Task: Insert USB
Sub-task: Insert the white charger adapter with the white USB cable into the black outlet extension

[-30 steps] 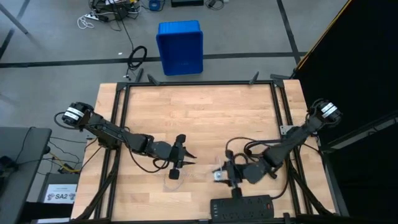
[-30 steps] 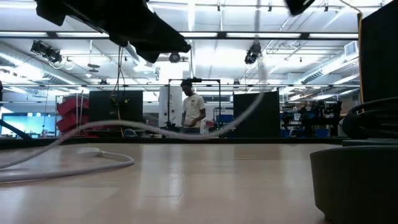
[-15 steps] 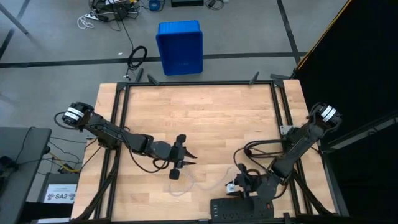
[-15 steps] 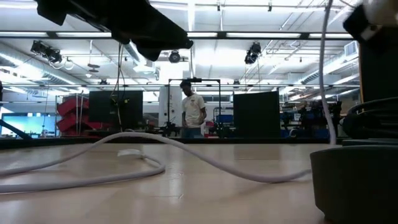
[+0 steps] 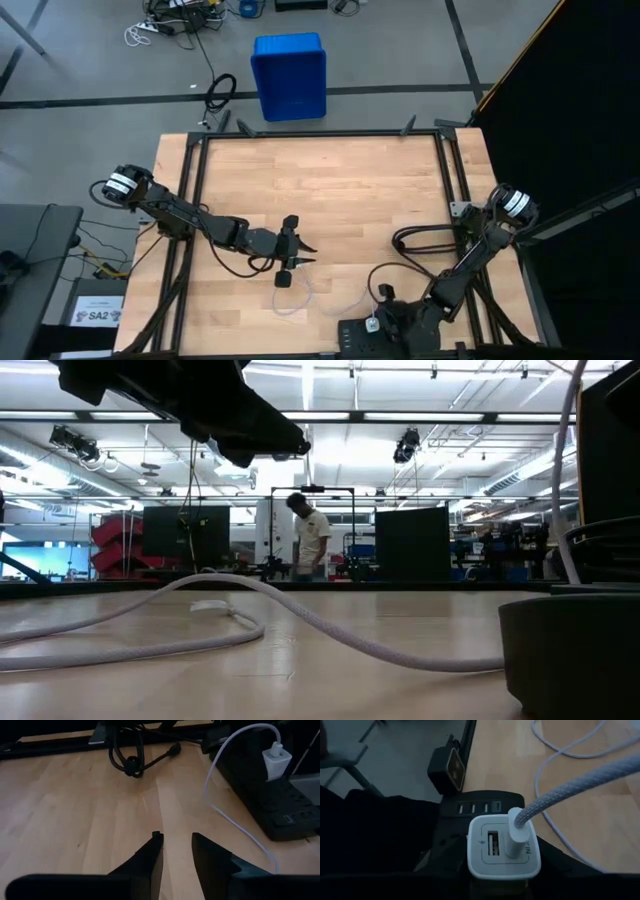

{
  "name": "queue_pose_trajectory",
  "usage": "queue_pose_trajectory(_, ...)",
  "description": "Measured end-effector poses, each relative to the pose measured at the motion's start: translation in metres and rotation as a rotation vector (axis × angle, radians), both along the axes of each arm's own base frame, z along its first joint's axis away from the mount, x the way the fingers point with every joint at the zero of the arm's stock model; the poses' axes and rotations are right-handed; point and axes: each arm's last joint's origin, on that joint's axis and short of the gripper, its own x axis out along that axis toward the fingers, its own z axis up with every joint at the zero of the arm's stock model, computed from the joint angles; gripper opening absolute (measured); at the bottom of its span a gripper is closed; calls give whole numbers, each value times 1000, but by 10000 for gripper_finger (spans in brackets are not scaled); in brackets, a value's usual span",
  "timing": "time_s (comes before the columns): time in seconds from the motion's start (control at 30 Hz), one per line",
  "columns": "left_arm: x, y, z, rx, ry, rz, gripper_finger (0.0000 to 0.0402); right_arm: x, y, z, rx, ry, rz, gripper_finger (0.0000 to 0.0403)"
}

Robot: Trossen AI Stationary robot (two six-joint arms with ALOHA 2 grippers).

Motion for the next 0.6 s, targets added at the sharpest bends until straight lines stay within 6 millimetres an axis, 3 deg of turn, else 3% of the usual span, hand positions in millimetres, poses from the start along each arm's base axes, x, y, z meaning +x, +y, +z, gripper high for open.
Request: queue_pose_trajectory(0.6,0,0,0,-4,2,10,88,-3,3,-5,48,-27,-91,115)
